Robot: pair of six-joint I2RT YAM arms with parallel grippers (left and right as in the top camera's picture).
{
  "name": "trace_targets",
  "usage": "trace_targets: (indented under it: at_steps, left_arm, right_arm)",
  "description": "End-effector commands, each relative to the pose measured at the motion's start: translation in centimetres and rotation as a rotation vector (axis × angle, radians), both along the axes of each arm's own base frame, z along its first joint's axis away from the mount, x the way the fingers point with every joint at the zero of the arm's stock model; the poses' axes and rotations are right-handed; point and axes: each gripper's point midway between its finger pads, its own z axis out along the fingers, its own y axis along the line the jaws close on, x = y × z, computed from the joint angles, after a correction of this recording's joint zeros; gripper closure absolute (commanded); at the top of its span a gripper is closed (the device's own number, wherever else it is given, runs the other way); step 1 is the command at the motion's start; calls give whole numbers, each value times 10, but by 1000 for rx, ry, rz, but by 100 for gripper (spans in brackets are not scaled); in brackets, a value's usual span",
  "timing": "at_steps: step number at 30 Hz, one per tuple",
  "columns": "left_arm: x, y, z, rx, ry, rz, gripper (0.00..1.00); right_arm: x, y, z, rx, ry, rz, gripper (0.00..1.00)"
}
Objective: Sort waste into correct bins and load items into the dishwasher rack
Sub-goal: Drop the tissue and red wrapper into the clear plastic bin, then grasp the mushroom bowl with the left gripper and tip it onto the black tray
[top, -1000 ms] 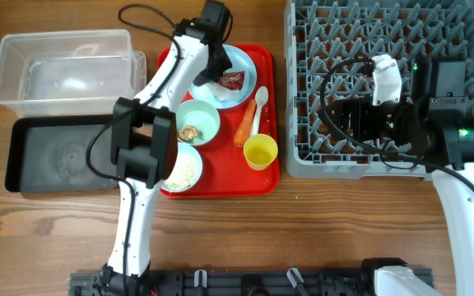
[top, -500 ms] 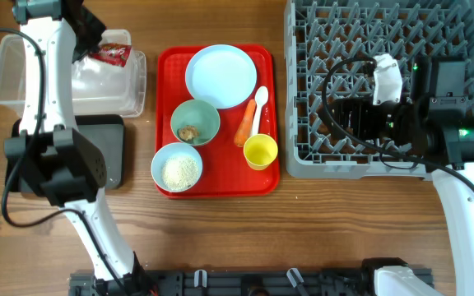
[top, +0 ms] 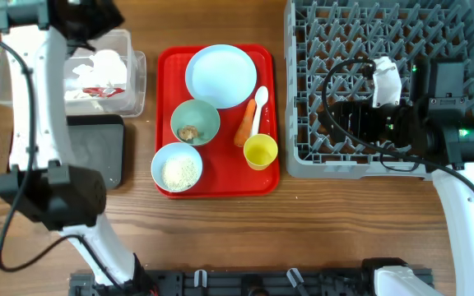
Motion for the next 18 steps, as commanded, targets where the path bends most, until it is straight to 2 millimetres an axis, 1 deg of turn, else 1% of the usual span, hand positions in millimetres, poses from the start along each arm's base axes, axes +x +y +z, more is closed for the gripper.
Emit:
trace_targets:
  at_steps: [1,2,3,4,5,7,9,10,12,14,15,17,18]
  left_arm:
    - [-30,-86,-15,-27,118,-265,4]
    - [-47,-109,-28,-23,186,-318,4]
    - [-59,-126,-38,-17,238,-346,5]
    - [-80,-150,-57,-16,324,-372,8]
    - [-96,-169,-77,8,385,-420,8]
    - [-111,-196,-109,32,423,-494,8]
    - [-118,-214,-141,48,423,-542,11]
    - [-120,-219,-155,60,421,-554,16]
    - [-118,-213,-182,134,397,-545,25]
    - [-118,-206,-196,168,395,-528,31]
    - [-118,-203,-203,179,393,-522,37]
    - [-117,-202,-212,181,381,-518,47]
    - [-119,-205,-219,181,375,-524,49]
  right_arm:
    - [2,4,4,20,-2,7,0]
    - [2,4,4,20,-2,7,0]
    - [2,4,4,20,-2,7,0]
    - [2,4,4,20,0,7,0]
    - [2,4,4,20,-2,8,0]
    - [2,4,4,20,-3,7,0]
    - [2,4,4,20,-1,7,0]
    - [2,4,4,21,2,7,0]
    - [1,4,4,20,5,7,0]
    - [1,4,3,20,7,7,0]
    - [1,4,3,20,6,7,0]
    - [1,4,4,20,4,7,0]
    - [2,4,4,21,2,7,0]
